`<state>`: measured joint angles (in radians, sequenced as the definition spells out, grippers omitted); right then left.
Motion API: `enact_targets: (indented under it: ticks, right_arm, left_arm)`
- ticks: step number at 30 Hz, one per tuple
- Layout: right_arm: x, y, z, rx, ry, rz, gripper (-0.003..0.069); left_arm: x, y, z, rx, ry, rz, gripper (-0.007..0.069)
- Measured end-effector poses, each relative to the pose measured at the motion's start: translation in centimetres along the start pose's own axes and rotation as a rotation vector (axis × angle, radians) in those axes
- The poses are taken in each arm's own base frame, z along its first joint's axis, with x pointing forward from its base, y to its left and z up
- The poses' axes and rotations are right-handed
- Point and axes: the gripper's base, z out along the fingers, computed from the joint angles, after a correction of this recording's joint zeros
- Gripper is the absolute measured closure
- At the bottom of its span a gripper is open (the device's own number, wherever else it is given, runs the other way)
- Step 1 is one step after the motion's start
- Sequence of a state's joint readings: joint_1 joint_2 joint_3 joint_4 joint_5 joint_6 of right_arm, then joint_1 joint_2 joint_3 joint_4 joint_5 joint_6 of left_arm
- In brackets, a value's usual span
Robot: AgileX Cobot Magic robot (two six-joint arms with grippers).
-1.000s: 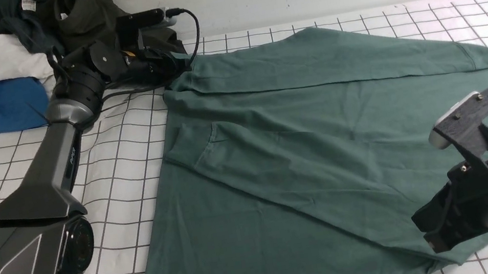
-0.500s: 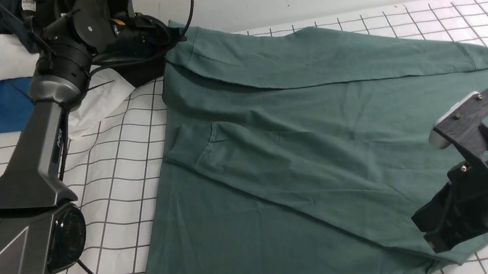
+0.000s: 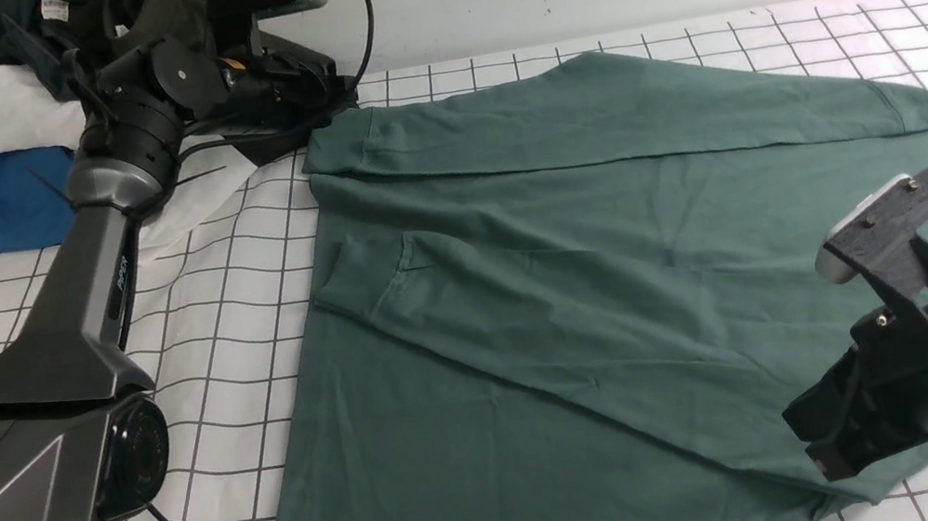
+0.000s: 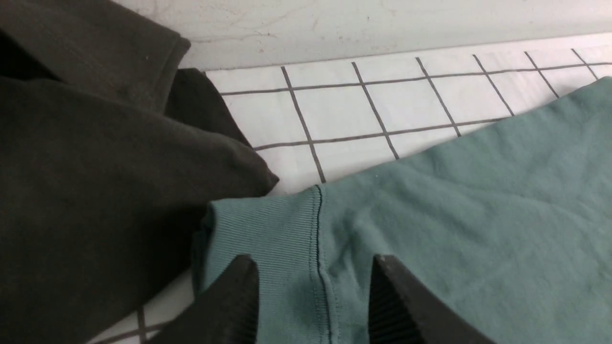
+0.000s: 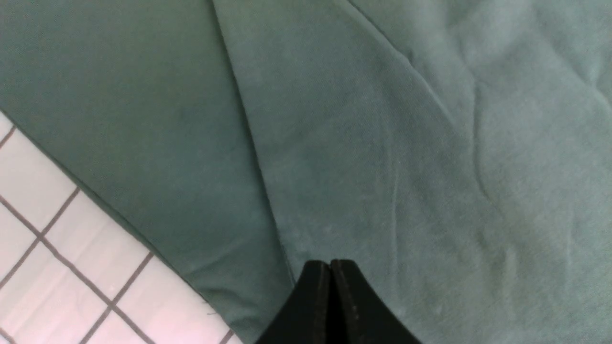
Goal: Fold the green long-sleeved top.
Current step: Use the left arm to clamp the cuff farthest from it
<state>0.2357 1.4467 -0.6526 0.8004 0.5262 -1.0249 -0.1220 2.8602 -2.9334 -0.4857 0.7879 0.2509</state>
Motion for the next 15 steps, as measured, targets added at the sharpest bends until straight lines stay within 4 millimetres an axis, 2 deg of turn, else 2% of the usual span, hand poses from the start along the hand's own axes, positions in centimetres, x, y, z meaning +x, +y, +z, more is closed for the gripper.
enact_targets:
  ticks: [9, 15]
  right_arm:
    - [0.0, 0.0, 0.0, 0.000, 0.000, 0.000, 0.0669]
    - [0.0, 0.0, 0.0, 0.003, -0.002, 0.000, 0.0669]
  left_arm:
    - [0.5, 0.9, 0.2, -0.080, 0.026, 0.019, 0.0314]
    - [3.2, 2.4, 2.0, -0.113, 0.081, -0.013, 0.0314]
